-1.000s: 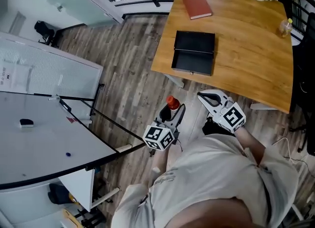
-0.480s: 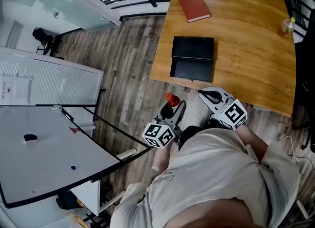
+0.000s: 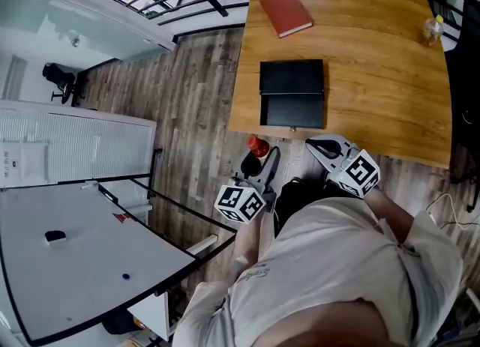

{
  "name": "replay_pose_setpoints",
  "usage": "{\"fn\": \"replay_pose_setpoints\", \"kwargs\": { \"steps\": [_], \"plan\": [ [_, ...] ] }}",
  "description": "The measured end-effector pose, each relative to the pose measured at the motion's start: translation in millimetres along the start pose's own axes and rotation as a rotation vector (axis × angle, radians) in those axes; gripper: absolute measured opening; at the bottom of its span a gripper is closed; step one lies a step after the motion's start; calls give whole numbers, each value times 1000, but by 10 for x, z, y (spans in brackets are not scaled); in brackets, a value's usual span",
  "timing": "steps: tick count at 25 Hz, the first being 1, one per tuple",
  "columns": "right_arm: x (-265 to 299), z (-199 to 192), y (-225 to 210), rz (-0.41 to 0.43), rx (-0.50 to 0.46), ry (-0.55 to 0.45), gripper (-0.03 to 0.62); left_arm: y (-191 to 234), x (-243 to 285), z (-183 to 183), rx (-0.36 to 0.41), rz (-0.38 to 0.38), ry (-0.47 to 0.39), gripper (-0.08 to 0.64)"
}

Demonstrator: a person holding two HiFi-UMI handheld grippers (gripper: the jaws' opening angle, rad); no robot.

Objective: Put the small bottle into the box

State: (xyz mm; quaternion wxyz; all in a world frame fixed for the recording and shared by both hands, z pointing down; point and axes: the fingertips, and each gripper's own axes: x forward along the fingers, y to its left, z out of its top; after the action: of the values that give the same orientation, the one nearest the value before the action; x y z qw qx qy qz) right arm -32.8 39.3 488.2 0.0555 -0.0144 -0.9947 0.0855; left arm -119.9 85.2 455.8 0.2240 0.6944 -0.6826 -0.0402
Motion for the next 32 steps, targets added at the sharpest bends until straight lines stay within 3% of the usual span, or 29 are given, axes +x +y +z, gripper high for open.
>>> {"fn": "replay_pose_setpoints", "kwargs": {
  "steps": [8, 15, 21, 27, 32],
  "plan": [
    [516, 257, 49, -39, -23, 2, -5, 431, -98, 36, -59, -47, -3, 225],
    [1162, 727, 153, -43, -130, -43, -5, 767, -171, 403, 7, -114, -12, 225],
    [1488, 630, 155, -113, -111, -45, -5, 1026, -168, 423, 48, -187, 15, 225],
    [1515, 507, 47, -251, -61, -39, -5, 1201, -77, 339, -22, -279, 68, 225],
    [1493, 529, -136, -323, -44, -37, -5, 1254, 76, 333, -22, -338, 112, 225]
  ]
}}
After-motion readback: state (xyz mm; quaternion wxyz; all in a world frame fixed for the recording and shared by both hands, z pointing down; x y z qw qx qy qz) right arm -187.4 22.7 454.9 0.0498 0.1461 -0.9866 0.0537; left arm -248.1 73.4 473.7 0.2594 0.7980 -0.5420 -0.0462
